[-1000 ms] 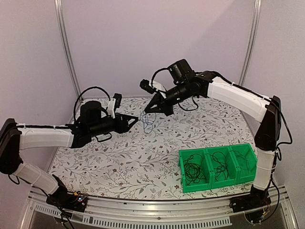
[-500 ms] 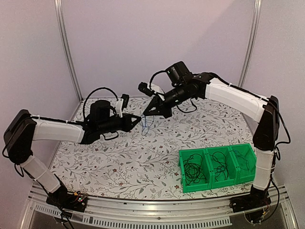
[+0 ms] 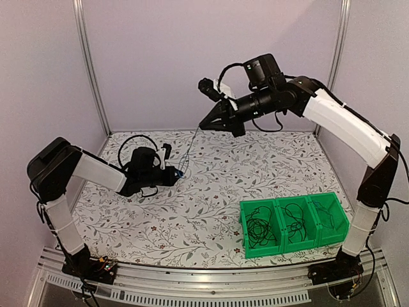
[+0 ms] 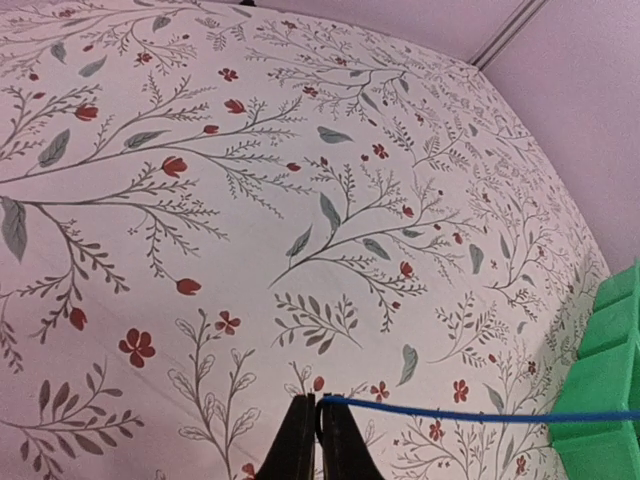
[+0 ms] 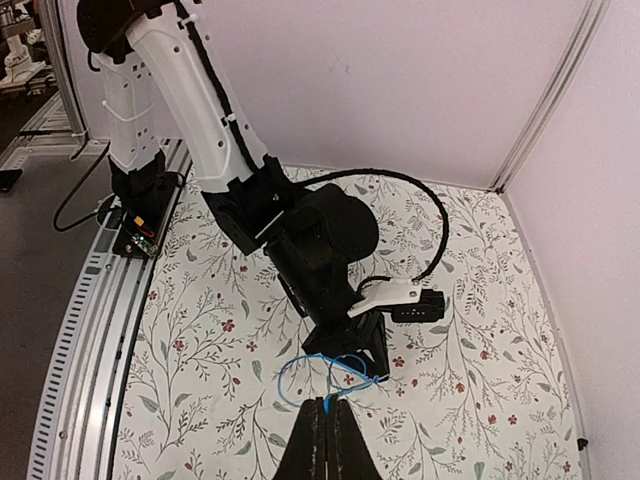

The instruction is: Untangle the cables

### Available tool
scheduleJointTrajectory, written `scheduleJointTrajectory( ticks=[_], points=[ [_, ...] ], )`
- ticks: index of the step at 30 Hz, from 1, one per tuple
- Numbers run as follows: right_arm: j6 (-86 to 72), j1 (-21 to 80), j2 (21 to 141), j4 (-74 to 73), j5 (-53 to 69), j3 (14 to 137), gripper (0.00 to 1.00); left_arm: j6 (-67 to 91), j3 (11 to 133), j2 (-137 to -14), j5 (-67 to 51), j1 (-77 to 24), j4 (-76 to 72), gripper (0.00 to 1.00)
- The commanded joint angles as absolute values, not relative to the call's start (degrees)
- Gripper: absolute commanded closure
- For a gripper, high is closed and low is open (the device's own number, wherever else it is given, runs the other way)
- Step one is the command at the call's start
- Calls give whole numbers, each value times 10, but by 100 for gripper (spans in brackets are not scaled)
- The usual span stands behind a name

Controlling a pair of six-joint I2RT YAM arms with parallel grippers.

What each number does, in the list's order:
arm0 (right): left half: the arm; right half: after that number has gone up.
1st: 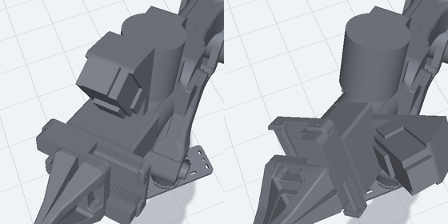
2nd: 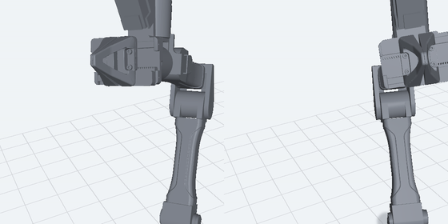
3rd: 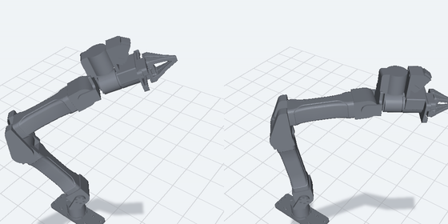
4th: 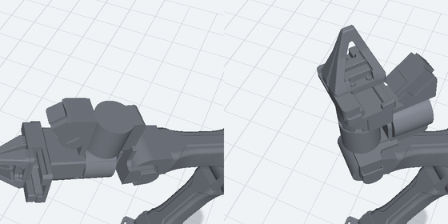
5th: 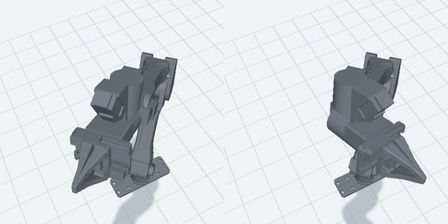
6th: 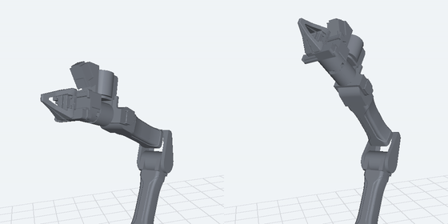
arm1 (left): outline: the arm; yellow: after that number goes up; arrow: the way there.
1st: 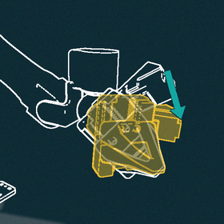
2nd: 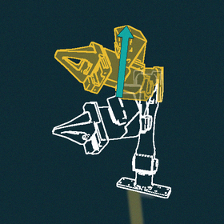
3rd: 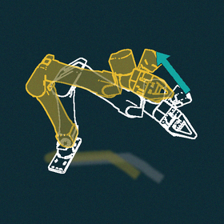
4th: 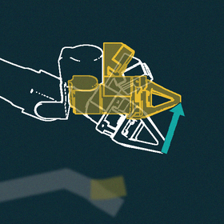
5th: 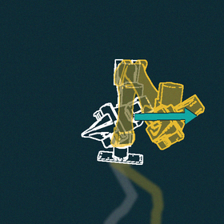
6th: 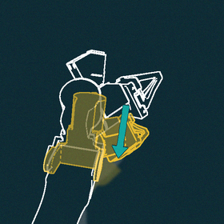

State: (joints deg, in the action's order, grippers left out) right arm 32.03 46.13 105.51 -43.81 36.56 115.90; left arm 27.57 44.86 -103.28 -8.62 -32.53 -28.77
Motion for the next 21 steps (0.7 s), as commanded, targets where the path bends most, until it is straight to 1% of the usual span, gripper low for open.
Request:
scheduleJointTrajectory(
  ticks=[1, 5, 10, 13, 21],
  points=[
    [340, 465, 995, -453, 354, 1219, 100, 291, 437, -1059, -70, -306, -298, 100],
    [346, 458, 979, -466, 344, 1239, 100, 286, 438, -1074, -59, -299, -297, 100],
    [331, 422, 962, -461, 355, 1267, 100, 283, 443, -1088, -60, -288, -286, 100],
    [333, 412, 956, -454, 341, 1245, 100, 277, 443, -1079, -66, -287, -285, 100],
    [337, 381, 933, -448, 317, 1220, 100, 257, 433, -1058, -14, -277, -241, 100]
  ],
)
